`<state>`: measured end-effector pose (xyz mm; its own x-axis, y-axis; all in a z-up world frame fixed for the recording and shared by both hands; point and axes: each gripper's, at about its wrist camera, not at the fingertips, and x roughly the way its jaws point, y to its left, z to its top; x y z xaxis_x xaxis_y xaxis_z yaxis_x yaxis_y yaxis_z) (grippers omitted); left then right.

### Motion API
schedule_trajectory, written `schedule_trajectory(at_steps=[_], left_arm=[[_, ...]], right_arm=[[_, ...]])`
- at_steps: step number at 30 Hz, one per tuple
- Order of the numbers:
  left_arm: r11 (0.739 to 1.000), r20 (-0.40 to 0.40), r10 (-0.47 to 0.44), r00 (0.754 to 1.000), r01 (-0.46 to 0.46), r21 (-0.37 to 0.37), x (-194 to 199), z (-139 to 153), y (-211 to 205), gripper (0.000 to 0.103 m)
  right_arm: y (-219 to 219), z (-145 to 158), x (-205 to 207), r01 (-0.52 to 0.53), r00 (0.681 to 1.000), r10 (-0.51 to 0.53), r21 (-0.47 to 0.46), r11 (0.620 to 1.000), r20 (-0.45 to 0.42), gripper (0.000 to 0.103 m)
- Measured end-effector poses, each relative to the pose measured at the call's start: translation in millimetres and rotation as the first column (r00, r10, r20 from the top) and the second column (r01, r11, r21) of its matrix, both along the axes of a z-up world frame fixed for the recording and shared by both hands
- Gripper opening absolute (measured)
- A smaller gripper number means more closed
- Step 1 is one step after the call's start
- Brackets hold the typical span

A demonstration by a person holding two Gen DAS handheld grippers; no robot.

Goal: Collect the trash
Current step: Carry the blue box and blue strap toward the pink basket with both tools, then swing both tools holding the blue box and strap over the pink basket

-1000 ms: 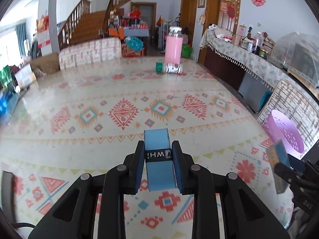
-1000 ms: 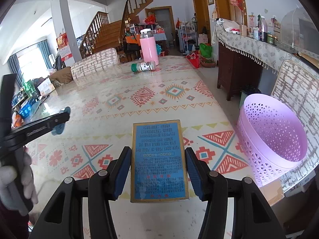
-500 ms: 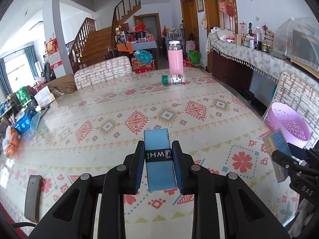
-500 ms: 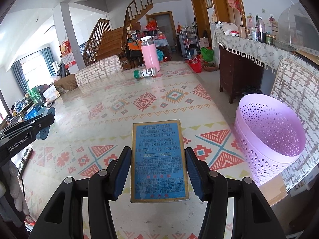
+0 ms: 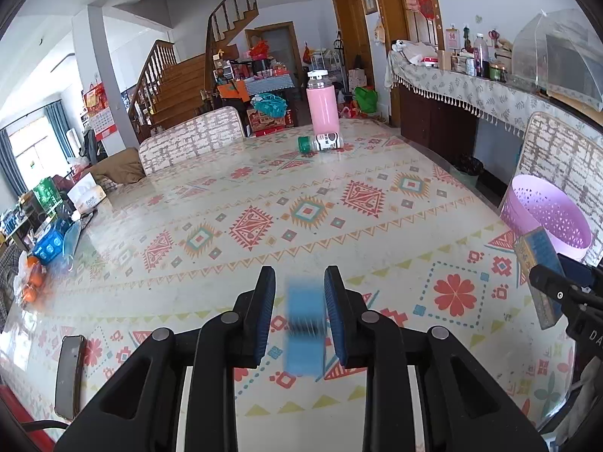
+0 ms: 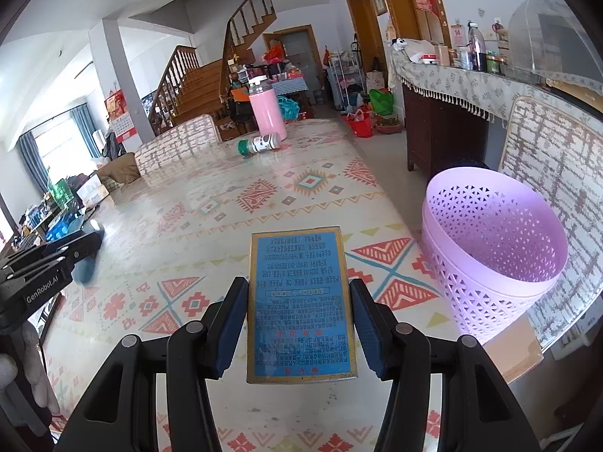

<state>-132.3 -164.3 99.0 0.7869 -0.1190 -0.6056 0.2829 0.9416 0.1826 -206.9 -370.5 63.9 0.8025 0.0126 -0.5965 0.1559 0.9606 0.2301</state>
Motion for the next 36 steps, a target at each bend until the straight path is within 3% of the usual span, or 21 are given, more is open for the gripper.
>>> schedule_trajectory(at_steps=[9,12,13,15,17,23,29,36], left_arm=[[1.000,-0.018,-0.010,1.000,0.010,0.015,1,-7,-5,0.026],[1.000,-0.048,-0.008,0.999,0.008,-0.010,7,-9,2,0.026],[1.000,-0.064,-0.008,0.998,0.007,-0.027,11,-11,5,0.028],[0.997,-0.114,0.004,0.993,-0.012,-0.072,21,-15,19,0.045],[0.993,-0.149,0.015,0.989,-0.033,-0.115,30,-21,35,0.055],[0.981,-0.260,0.021,0.965,-0.069,-0.179,50,-46,66,0.056],[0.990,-0.316,-0.075,0.946,0.033,-0.136,49,-73,41,0.056],[0.996,-0.338,-0.071,0.939,0.048,-0.078,55,-90,23,0.057]], right_arm=[[-7,-6,-3,0.011,1.000,-0.010,0.015,1.000,-0.008,0.059],[-9,-8,-3,0.010,1.000,-0.010,0.016,1.000,-0.016,0.059],[-9,-10,-3,0.010,1.000,-0.009,0.017,1.000,-0.022,0.059],[-10,-13,-2,0.010,0.999,-0.009,0.023,1.000,-0.033,0.059],[-11,-16,-2,0.011,0.999,-0.009,0.033,0.999,-0.044,0.059],[-10,-30,1,-0.005,0.997,0.009,0.064,0.998,-0.070,0.059],[4,-45,14,-0.050,0.991,0.057,0.063,0.997,-0.119,0.059],[12,-53,20,-0.063,0.986,0.068,0.039,0.997,-0.151,0.060]])
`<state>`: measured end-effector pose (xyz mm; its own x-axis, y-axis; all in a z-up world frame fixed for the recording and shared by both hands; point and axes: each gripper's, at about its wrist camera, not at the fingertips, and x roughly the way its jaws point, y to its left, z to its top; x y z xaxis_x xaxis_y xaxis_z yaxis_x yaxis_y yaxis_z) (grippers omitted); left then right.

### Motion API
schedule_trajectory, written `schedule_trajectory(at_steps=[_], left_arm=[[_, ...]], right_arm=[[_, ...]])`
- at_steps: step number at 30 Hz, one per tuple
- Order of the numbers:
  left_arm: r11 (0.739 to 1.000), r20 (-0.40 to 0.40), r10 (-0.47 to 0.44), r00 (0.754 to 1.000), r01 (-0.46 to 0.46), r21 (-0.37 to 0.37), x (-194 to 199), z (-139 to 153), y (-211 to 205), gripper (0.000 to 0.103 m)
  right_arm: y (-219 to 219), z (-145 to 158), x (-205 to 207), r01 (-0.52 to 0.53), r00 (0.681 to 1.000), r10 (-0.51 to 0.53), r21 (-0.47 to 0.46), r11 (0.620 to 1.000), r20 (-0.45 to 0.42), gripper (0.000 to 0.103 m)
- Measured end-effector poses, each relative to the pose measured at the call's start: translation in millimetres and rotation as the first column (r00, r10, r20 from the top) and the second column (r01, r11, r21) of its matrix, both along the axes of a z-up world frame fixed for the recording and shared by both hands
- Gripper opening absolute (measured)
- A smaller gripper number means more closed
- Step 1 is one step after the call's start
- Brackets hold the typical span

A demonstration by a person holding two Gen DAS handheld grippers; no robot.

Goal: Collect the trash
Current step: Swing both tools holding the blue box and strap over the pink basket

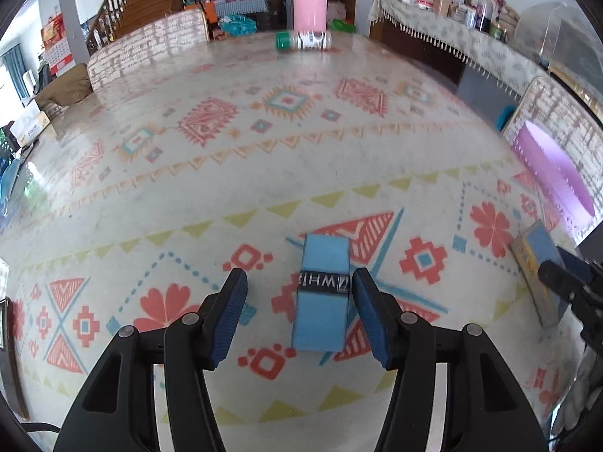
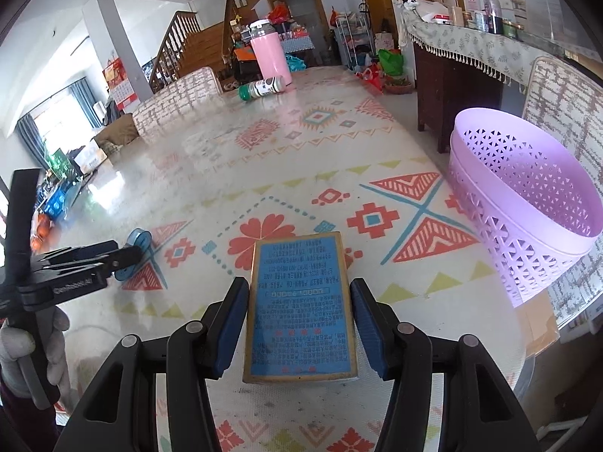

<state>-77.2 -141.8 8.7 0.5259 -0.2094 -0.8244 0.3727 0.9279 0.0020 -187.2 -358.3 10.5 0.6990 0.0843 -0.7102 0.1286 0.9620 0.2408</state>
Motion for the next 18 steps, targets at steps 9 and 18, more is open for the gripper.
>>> schedule_trajectory(at_steps=[9,18], left_arm=[[1.000,0.025,0.009,1.000,-0.009,-0.003,-5,5,-2,0.025],[0.999,0.086,-0.001,0.996,0.005,-0.046,-25,31,1,0.025]], right_arm=[[5,-1,1,0.001,1.000,-0.001,-0.039,0.999,0.000,0.062],[16,-2,2,0.005,1.000,-0.006,-0.133,0.991,-0.006,0.059]])
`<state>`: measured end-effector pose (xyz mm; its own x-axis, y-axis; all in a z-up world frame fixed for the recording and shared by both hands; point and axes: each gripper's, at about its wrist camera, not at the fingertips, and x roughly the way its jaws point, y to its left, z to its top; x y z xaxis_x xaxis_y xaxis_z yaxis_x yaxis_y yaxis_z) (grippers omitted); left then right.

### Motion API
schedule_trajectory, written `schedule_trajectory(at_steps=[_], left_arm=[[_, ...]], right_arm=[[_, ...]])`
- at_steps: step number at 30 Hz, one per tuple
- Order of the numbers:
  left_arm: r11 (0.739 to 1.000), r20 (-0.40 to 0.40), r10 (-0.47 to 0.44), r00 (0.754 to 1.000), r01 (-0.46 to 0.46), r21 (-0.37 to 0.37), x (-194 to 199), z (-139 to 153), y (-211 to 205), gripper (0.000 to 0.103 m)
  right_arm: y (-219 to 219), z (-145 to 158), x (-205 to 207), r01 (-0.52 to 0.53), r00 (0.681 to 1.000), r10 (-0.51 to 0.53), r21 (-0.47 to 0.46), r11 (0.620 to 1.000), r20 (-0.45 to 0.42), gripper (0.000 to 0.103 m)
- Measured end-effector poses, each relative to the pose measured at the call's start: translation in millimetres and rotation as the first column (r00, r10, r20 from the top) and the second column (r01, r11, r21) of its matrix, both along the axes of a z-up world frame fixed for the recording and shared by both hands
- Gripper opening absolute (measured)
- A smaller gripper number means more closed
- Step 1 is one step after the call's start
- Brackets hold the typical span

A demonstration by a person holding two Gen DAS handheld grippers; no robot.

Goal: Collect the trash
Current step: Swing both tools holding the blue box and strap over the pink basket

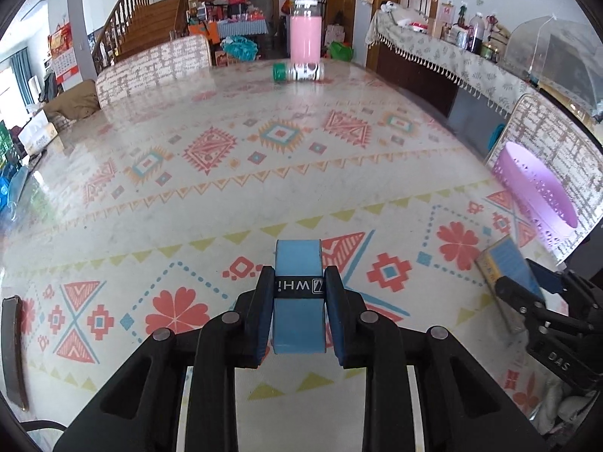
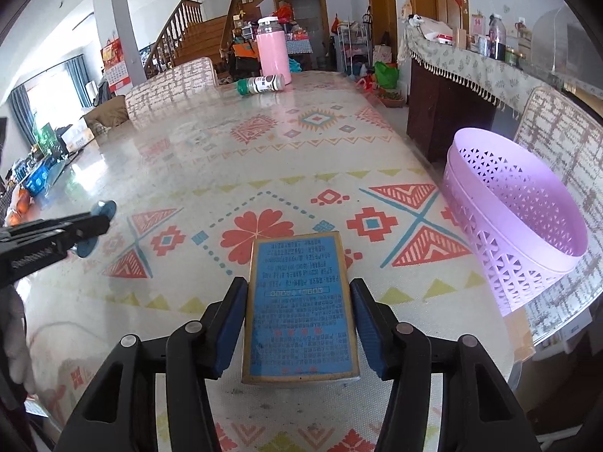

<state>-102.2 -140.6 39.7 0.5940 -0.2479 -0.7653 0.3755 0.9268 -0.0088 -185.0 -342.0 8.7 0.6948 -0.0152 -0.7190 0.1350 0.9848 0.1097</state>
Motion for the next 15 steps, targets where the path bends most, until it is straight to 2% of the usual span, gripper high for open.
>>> schedule_trajectory(at_steps=[4,15], left_arm=[[1.000,0.036,0.000,0.999,-0.001,0.024,-8,8,-3,0.025],[0.997,0.131,-0.012,0.991,0.002,0.074,-24,33,-24,0.025]], right_arm=[[-6,4,-4,0.006,1.000,-0.007,0.045,0.999,0.021,0.059],[-11,42,-23,-0.004,0.992,-0.004,0.064,0.998,0.130,0.059]])
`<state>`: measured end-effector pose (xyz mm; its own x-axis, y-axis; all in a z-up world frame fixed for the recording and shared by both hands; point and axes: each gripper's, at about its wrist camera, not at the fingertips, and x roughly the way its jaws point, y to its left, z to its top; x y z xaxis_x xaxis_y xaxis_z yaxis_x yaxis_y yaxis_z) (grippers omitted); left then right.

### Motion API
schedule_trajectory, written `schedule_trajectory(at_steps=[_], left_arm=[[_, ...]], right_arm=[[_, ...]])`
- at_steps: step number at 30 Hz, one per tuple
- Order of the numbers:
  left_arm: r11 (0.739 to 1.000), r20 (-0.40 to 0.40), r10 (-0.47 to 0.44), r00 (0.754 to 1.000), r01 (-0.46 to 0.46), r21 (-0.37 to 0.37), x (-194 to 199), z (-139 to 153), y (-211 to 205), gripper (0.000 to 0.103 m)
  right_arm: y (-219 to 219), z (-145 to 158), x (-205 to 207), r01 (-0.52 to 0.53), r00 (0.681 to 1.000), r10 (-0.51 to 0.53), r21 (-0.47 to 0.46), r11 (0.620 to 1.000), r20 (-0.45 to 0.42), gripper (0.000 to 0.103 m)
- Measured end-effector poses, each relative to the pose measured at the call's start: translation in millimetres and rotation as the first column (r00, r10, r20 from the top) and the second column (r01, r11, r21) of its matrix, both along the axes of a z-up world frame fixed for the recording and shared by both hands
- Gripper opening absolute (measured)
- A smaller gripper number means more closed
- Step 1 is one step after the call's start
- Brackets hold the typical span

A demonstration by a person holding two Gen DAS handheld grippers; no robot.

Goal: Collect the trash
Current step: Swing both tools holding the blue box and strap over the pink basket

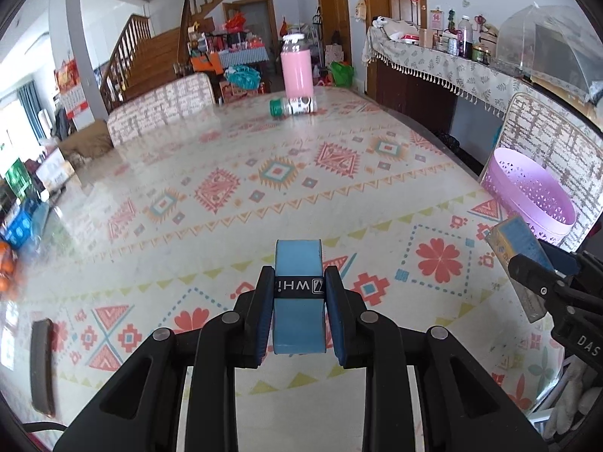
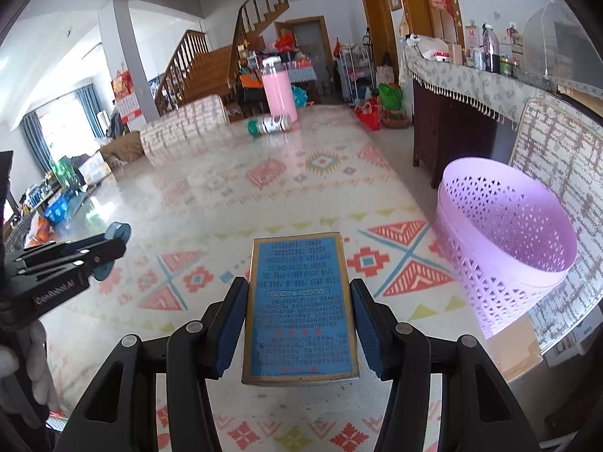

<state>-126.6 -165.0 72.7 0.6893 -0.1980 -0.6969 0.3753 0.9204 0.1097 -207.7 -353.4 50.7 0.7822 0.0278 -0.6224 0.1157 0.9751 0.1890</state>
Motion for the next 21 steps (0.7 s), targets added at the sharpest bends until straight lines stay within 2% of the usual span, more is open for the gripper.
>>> schedule_trajectory(at_steps=[12,21], left_arm=[[0.999,0.090,-0.041,0.995,0.038,0.039,-14,24,-29,0.025],[0.997,0.119,-0.064,0.991,0.059,0.048,-13,36,-45,0.025]], right_arm=[[-18,28,-15,0.027,0.997,-0.028,0.021,0.999,0.068,0.059],[-47,45,-26,0.076,0.991,-0.080,0.037,0.996,0.105,0.059]])
